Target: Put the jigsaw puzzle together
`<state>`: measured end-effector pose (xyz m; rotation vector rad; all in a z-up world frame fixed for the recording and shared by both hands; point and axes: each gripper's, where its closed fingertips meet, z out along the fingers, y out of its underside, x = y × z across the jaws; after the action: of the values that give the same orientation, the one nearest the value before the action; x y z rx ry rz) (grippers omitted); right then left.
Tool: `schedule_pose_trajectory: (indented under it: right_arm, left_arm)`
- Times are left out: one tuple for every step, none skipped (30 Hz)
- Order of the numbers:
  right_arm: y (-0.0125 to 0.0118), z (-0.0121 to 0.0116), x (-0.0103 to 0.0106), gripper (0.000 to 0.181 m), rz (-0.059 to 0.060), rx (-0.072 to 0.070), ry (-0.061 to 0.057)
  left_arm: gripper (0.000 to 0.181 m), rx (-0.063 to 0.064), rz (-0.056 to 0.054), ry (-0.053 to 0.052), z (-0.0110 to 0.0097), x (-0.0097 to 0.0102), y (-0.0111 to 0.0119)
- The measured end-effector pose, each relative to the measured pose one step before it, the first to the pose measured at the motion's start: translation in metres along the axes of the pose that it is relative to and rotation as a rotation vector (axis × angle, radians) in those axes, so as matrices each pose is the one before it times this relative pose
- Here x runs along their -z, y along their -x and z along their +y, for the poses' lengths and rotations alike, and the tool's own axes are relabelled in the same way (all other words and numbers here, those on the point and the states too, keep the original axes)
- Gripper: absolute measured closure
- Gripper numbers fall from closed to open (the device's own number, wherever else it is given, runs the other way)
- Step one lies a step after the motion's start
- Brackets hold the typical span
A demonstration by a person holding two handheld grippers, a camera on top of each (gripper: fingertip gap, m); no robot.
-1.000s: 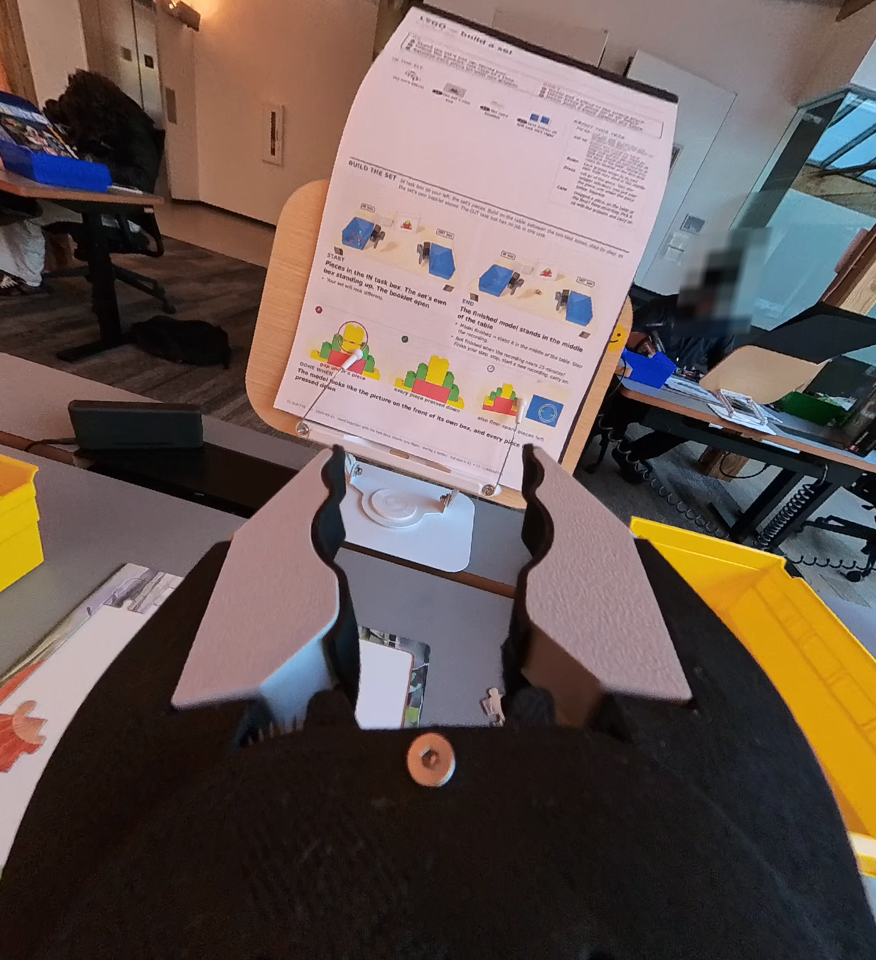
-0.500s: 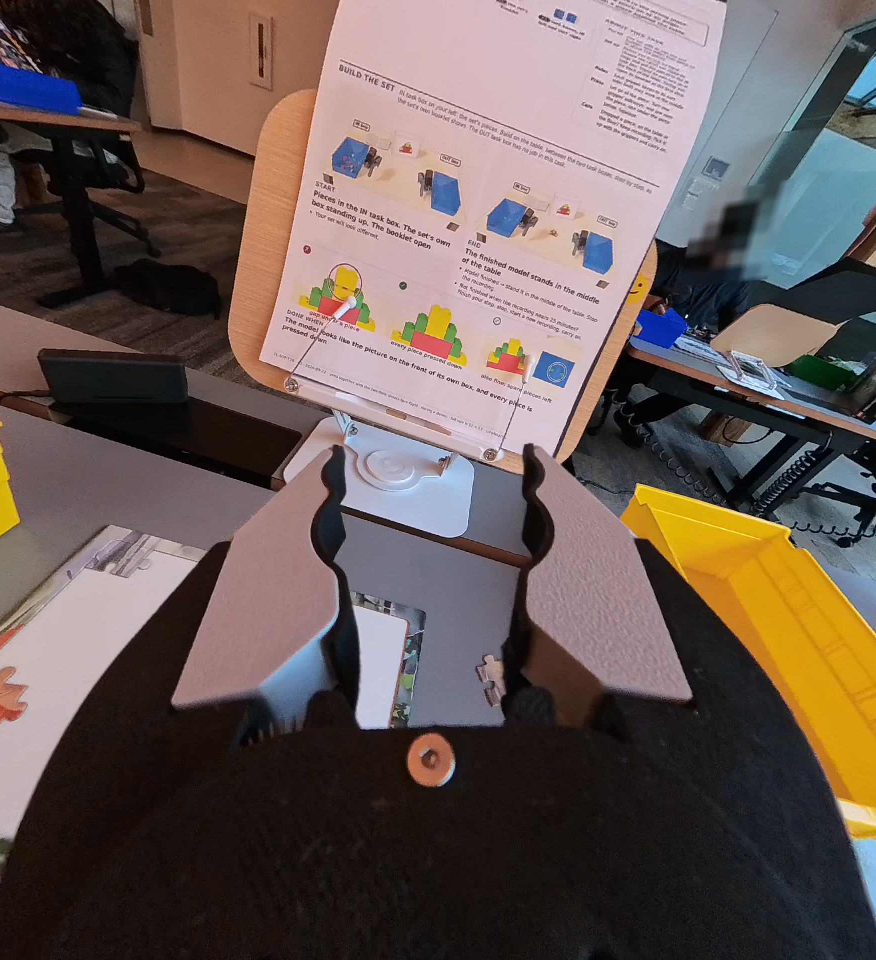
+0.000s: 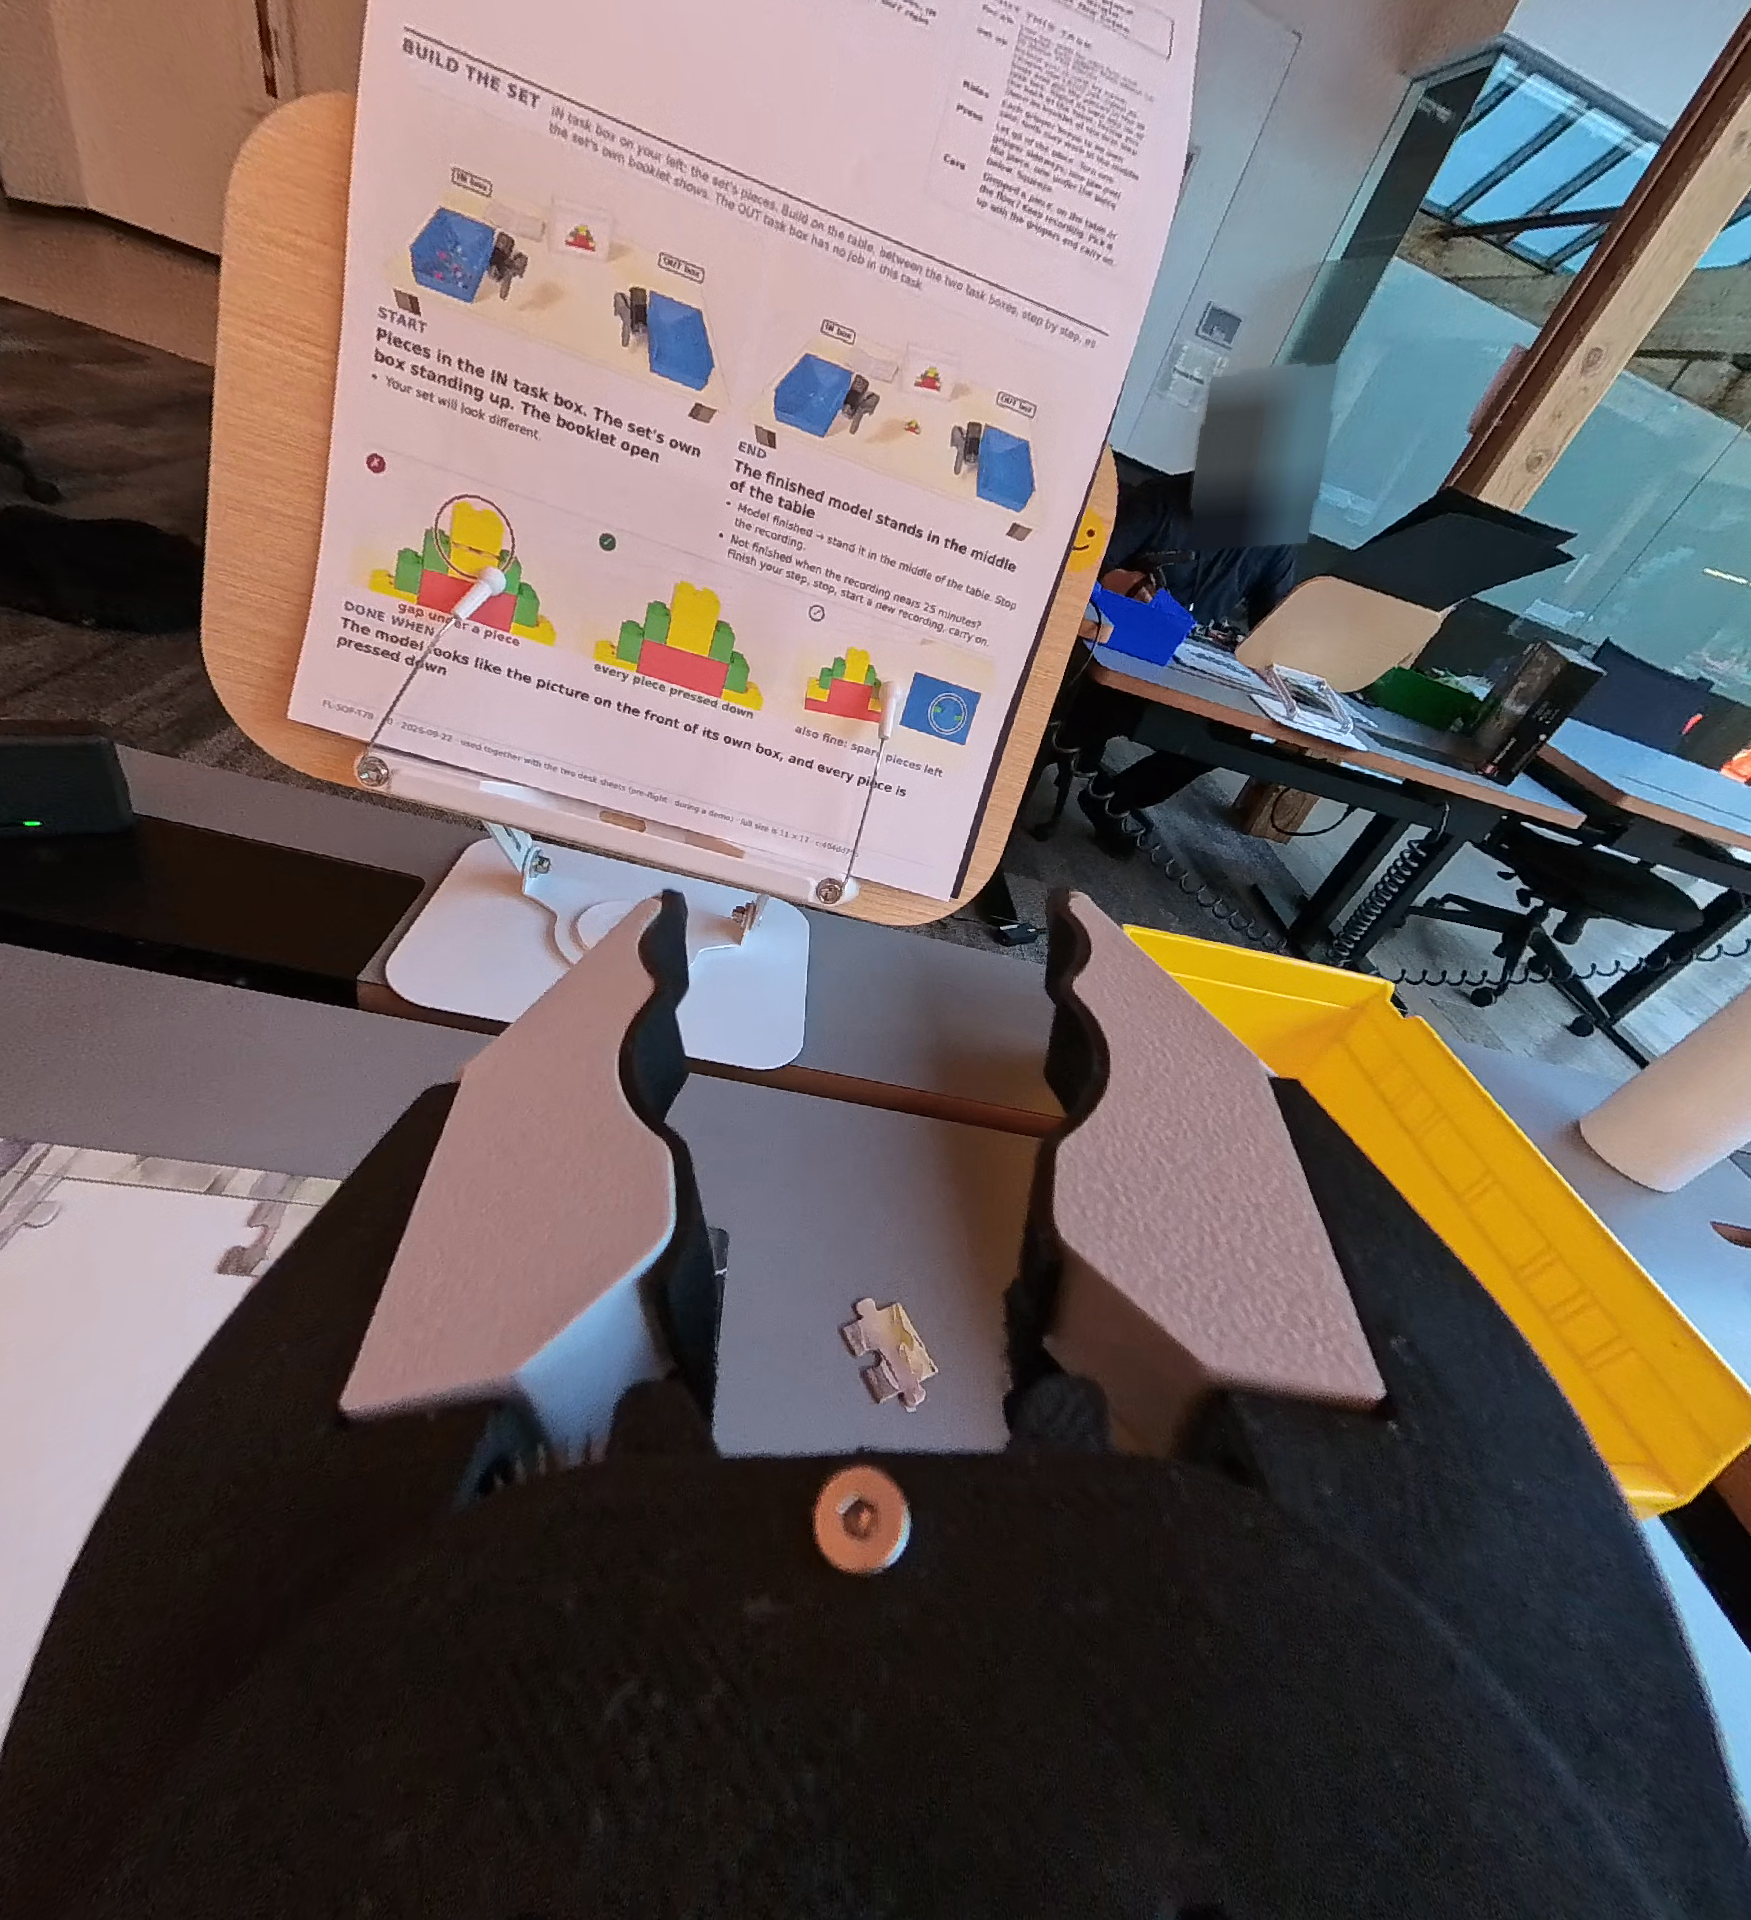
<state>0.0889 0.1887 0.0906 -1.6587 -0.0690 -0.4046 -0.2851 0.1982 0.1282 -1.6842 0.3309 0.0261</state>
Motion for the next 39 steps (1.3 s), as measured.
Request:
schedule_pose_trajectory:
  right_arm:
    - [0.00035, 0.00081, -0.00066, 0.112, -0.0006, 0.0026, 0.002]
    - [0.00059, 0.00102, -0.00067, 0.111, -0.0014, 0.003, 0.0032]
    - [0.00041, 0.00112, -0.00075, 0.111, -0.0008, 0.0032, 0.0038]
    - [0.00104, 0.00115, -0.00078, 0.11, -0.0047, 0.0037, 0.0043]
    - [0.00124, 0.00118, -0.00064, 0.11, -0.0079, 0.0021, 0.0045]
    - [0.00131, 0.00115, -0.00059, 0.109, -0.0103, -0.0006, 0.0047]
    - [0.00106, 0.00083, -0.00054, 0.109, -0.0127, -0.0025, 0.0037]
    - [0.00104, 0.00062, -0.00038, 0.109, -0.0157, -0.0035, 0.0024]
    - [0.00147, 0.00055, -0.0005, 0.109, -0.0195, -0.0043, 0.0009]
    - [0.00134, 0.00103, -0.00086, 0.109, -0.0173, -0.0061, 0.002]
    - [0.00186, 0.00212, -0.00149, 0.11, -0.0183, -0.003, 0.0061]
    - [0.0038, 0.00314, -0.00191, 0.112, -0.0283, 0.0059, 0.0116]
    - [0.00404, 0.00385, -0.00223, 0.112, -0.0287, 0.008, 0.013]
    - [0.00116, 0.00368, -0.00215, 0.112, -0.01, 0.0001, 0.0126]
    - [0.00029, 0.00309, -0.00199, 0.111, -0.0063, -0.0011, 0.0102]
    - [0.00014, 0.00227, -0.0016, 0.112, -0.0067, -0.0027, 0.0085]
    - [-0.00048, 0.0017, -0.00119, 0.112, -0.0048, -0.0053, 0.0063]
    - [-0.00121, 0.00101, -0.00099, 0.112, -0.0018, -0.0083, 0.0028]
    - [-0.00123, 0.00072, -0.00084, 0.112, -0.0026, -0.0096, 0.0006]
    - [-0.00086, 0.00091, -0.00096, 0.112, -0.0055, -0.0087, 0.0018]
    - [-0.00114, 0.0013, -0.00117, 0.112, -0.0032, -0.0105, 0.0046]
    - [-0.00123, 0.00159, -0.00135, 0.112, -0.0024, -0.0129, 0.0056]
    - [-0.00009, 0.00134, -0.00128, 0.112, -0.0078, -0.0117, 0.0047]
    - [-0.00014, 0.00157, -0.00111, 0.112, -0.0075, -0.0103, 0.0058]
    - [-0.00051, 0.00124, -0.00059, 0.112, -0.0053, -0.0077, 0.005]
    - [-0.00041, 0.00063, -0.00019, 0.112, -0.0045, -0.0046, 0.0025]
    - [-0.00074, -0.00009, 0.00035, 0.112, -0.002, -0.0032, -0.0001]
    - [-0.00103, -0.0007, 0.0007, 0.112, 0.0006, -0.0035, -0.0032]
    - [-0.00036, -0.00124, 0.00072, 0.112, -0.0014, -0.0025, -0.0052]
    - [-0.00006, -0.00109, 0.00075, 0.112, -0.0023, -0.0009, -0.0036]
    - [0.00009, -0.00075, 0.00064, 0.112, -0.0016, 0.0004, -0.0017]
    - [0.00026, -0.00074, 0.0005, 0.112, -0.0023, 0.0011, -0.002]
    - [0.00035, -0.0006, 0.00033, 0.112, -0.0027, 0.0007, -0.0013]
    - [-0.00007, -0.00041, 0.00048, 0.112, -0.0016, 0.0003, -0.0005]
    - [-0.00076, -0.00043, 0.00051, 0.112, 0.0006, 0.0002, -0.0013]
    - [-0.00113, -0.00063, 0.00046, 0.112, 0.0019, -0.0001, -0.0023]
    - [-0.0009, -0.00074, 0.0003, 0.112, -0.0005, -0.0014, -0.0031]
    - [-0.00031, -0.00041, 0.00014, 0.112, -0.0048, -0.0035, -0.0029]
    - [0.00008, -0.00011, -0.00002, 0.112, -0.0063, -0.0058, -0.0009]
  left_arm:
    - [0.074, 0.056, 0.1575, 0.0378, 0.00588, -0.00042, -0.02192]
    - [0.074, 0.0638, 0.1365, 0.045, 0.00679, -0.00093, -0.01702]
    - [0.074, 0.0456, 0.0995, 0.0265, 0.00388, -0.00012, -0.00971]
    - [0.075, 0.0217, 0.0458, 0.0078, 0.00116, 0.00189, -0.00075]
    - [0.082, -0.0076, -0.0052, 0.0041, 0.00115, 0.00406, 0.00738]
    - [0.092, -0.0318, -0.0466, 0.0142, 0.00301, 0.00575, 0.01392]
    - [0.097, -0.0394, -0.0801, 0.0334, 0.0068, 0.00599, 0.01962]
    - [0.102, -0.0434, -0.0829, 0.0567, 0.01184, 0.00488, 0.02075]
    - [0.107, -0.0375, -0.0642, 0.0734, 0.01644, 0.00224, 0.01821]
    - [0.107, -0.0207, -0.0306, 0.0837, 0.01926, -0.00073, 0.01269]
    - [0.111, -0.004, 0.0088, 0.0853, 0.0191, -0.00301, 0.00619]
    - [0.123, -0.0005, 0.0356, 0.069, 0.01503, -0.00407, 0.00105]
    - [0.145, -0.0016, 0.0446, 0.0428, 0.00904, -0.00391, -0.00153]
    - [0.155, 0.0055, 0.0528, 0.0169, 0.00465, -0.00387, -0.00414]
    - [0.156, 0.0032, 0.064, 0.0117, 0.00349, -0.00439, -0.00669]
    - [0.154, 0.0075, 0.0562, 0.025, 0.0051, -0.0054, -0.00589]
    - [0.149, 0.0155, 0.035, 0.0473, 0.00817, -0.00655, -0.00253]
    - [0.144, 0.0184, 0.0102, 0.0627, 0.00975, -0.00733, 0.0015]
    - [0.14, 0.0177, 0.0007, 0.0605, 0.00913, -0.00778, 0.00285]
    - [0.137, 0.0127, 0.0102, 0.0551, 0.00855, -0.00833, 0.00129]
    - [0.137, 0.0103, 0.0102, 0.0517, 0.00693, -0.00804, 0.00138]
    - [0.132, 0.018, -0.0029, 0.0442, 0.00468, -0.00778, 0.00358]
    - [0.131, 0.0258, -0.0091, 0.0431, 0.0043, -0.00751, 0.00414]
    - [0.13, 0.0243, -0.0023, 0.0499, 0.00552, -0.00776, 0.00228]
    - [0.129, 0.0128, 0.0043, 0.0526, 0.00529, -0.00781, 0.00051]
    - [0.127, 0.0045, 0.0035, 0.0453, 0.00458, -0.00768, 0.00016]
    - [0.126, 0.0029, -0.0041, 0.0462, 0.00538, -0.00758, 0.00118]
    - [0.125, 0.0043, -0.0108, 0.0499, 0.00594, -0.00711, 0.00222]
    - [0.123, 0.0076, -0.0144, 0.0491, 0.00601, -0.00647, 0.00282]
    - [0.123, 0.0138, -0.0146, 0.045, 0.0057, -0.00576, 0.00279]
    - [0.125, 0.0202, -0.0014, 0.0358, 0.00453, -0.0048, 0.00089]
    - [0.126, 0.025, 0.0073, 0.025, 0.00292, -0.00333, 0.0002]
    - [0.125, 0.028, 0.0024, 0.0076, 0.00086, -0.00142, 0.0014]
    - [0.125, 0.0248, 0.0053, -0.0033, 0.00064, 0.00015, 0.00092]
    - [0.126, 0.0194, 0.0137, -0.0043, 0.00193, 0.0015, -0.00096]
    - [0.126, 0.0137, 0.0048, -0.0081, 0.00166, 0.00279, -0.00001]
    - [0.126, 0.0112, -0.0095, -0.0124, 0.00108, 0.00317, 0.0016]
    - [0.127, 0.0135, -0.0129, -0.0053, 0.00194, 0.00267, 0.00185]
    - [0.126, 0.0135, -0.0059, 0.0021, 0.00309, 0.00136, 0.0005]
